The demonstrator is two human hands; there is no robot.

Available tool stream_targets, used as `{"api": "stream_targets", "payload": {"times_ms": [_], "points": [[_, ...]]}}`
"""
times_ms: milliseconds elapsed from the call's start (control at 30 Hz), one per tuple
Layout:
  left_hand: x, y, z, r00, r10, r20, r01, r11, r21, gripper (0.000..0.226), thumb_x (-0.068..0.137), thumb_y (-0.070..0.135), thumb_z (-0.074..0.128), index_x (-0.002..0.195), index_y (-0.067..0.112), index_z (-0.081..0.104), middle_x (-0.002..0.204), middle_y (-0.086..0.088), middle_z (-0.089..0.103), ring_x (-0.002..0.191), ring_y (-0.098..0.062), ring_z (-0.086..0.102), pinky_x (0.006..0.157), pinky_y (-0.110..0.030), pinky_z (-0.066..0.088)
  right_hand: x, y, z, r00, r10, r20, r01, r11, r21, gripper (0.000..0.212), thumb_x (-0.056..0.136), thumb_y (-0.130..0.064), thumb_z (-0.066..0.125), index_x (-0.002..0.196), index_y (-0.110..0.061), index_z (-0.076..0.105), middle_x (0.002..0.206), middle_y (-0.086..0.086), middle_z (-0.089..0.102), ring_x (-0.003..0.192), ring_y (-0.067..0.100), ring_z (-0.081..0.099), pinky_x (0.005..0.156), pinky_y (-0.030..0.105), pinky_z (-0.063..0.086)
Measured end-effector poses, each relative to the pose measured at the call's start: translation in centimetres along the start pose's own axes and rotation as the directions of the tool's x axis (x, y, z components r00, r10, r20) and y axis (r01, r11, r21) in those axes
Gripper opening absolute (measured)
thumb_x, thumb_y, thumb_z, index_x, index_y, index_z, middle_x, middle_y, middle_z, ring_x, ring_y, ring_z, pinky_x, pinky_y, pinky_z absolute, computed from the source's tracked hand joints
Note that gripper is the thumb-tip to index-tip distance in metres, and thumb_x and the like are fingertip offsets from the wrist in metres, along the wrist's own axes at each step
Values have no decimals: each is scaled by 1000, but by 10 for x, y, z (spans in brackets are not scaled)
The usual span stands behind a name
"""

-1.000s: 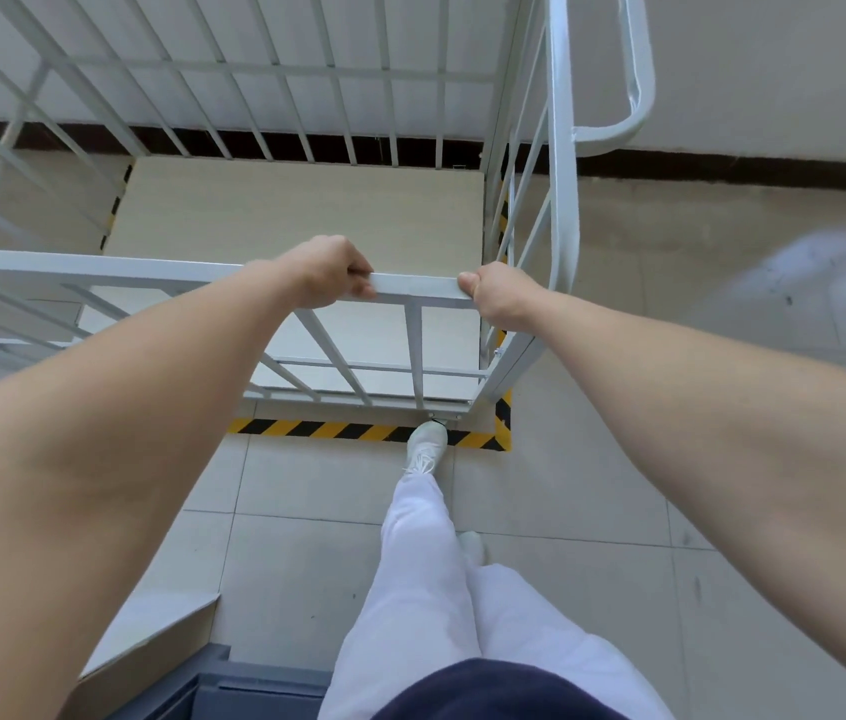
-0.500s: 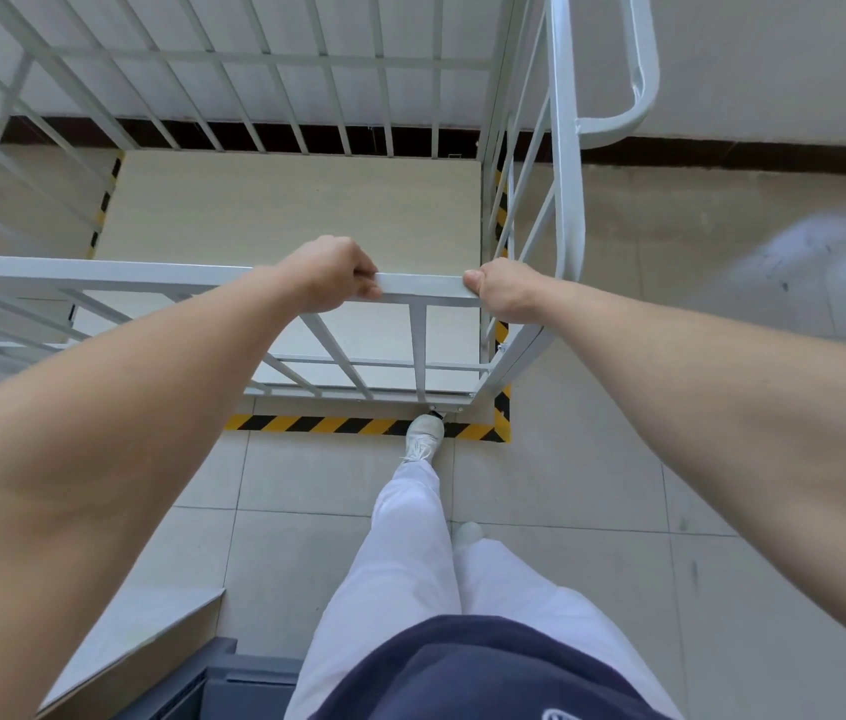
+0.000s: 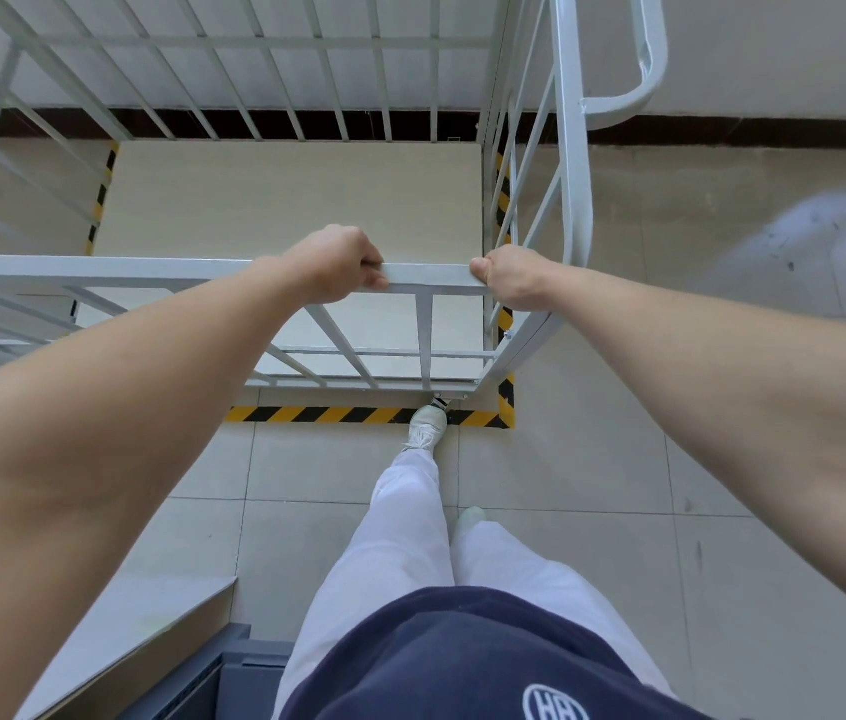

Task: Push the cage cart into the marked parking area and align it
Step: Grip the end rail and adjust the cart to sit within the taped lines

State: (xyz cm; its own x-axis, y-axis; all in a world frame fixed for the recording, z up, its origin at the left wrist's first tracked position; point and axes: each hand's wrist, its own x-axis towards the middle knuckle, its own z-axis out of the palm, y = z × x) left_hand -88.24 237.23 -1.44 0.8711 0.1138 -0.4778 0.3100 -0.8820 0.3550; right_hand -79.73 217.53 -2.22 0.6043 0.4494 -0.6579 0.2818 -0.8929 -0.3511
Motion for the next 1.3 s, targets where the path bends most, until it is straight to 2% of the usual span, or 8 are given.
{"api": "stream_targets", "payload": {"times_ms": [133, 433, 567, 700, 900, 1067, 1200, 1300], "points": [[2, 2, -1, 1000, -7, 16, 7, 1000, 13, 25, 87, 25, 61, 83, 1, 65, 71, -12, 49, 68, -28, 39, 57, -30, 29, 2, 2, -1, 1000, -3, 23, 4, 1000, -22, 42, 104, -13, 16, 137, -2, 39, 138, 21, 44, 126, 36, 44, 107, 38, 36], [2, 5, -1, 1000, -15, 12, 14, 999, 36, 21, 87, 26, 61, 84, 5, 67, 73, -13, 51, 70, -29, 42, 62, -29, 33, -1, 1, -2, 1000, -9, -7, 9, 1000, -27, 41, 103, -12, 18, 132, 2, 43, 130, 25, 49, 120, 38, 48, 99, 39, 40], [2, 9, -1, 1000, -17, 10, 16, 999, 46, 19, 87, 25, 61, 82, 7, 66, 72, -12, 49, 71, -29, 41, 62, -29, 33, -3, 3, -2, 1000, -9, 10, 10, 1000, -20, 42, 104, -11, 15, 139, -1, 37, 139, 21, 43, 128, 36, 42, 105, 36, 35], [3, 10, -2, 1000, -25, 2, 24, 998, 54, 20, 88, 24, 60, 83, 5, 65, 72, -12, 47, 70, -28, 39, 61, -29, 31, -4, 3, -4, 999, -51, 3, 51, 998, -34, 37, 105, -13, 16, 129, -12, 44, 124, 18, 48, 124, 36, 45, 96, 33, 37], [4, 11, -2, 1000, -21, 6, 20, 998, 61, 23, 88, 24, 60, 84, 2, 65, 72, -13, 45, 69, -27, 37, 61, -29, 32, -5, 5, -4, 998, -55, 18, 56, 998, -12, 40, 105, -23, 19, 130, -9, 46, 127, 17, 49, 125, 34, 45, 98, 33, 36], [4, 11, -2, 1000, -20, 12, 19, 998, 67, 23, 88, 25, 60, 82, 3, 65, 69, -11, 43, 69, -28, 37, 61, -29, 32, -1, 7, -3, 1000, -1, 23, 0, 998, 61, 41, 104, -12, 17, 136, -4, 41, 122, 14, 49, 122, 35, 46, 102, 36, 36], [5, 13, -3, 1000, -15, 20, 13, 997, 74, 24, 87, 25, 61, 82, 2, 64, 71, -14, 45, 69, -28, 37, 62, -30, 33, 0, 9, -5, 1000, -4, 23, 2, 996, 93, 41, 104, -10, 16, 135, -2, 41, 120, 18, 49, 120, 36, 47, 101, 37, 37], [4, 14, -4, 1000, -13, 15, 12, 997, 74, 23, 88, 24, 61, 84, 2, 66, 72, -14, 45, 68, -28, 37, 60, -29, 33, -2, 8, -6, 999, -34, 26, 32, 998, 62, 42, 104, -15, 16, 134, -2, 42, 129, 20, 48, 120, 35, 48, 102, 37, 37]]}}
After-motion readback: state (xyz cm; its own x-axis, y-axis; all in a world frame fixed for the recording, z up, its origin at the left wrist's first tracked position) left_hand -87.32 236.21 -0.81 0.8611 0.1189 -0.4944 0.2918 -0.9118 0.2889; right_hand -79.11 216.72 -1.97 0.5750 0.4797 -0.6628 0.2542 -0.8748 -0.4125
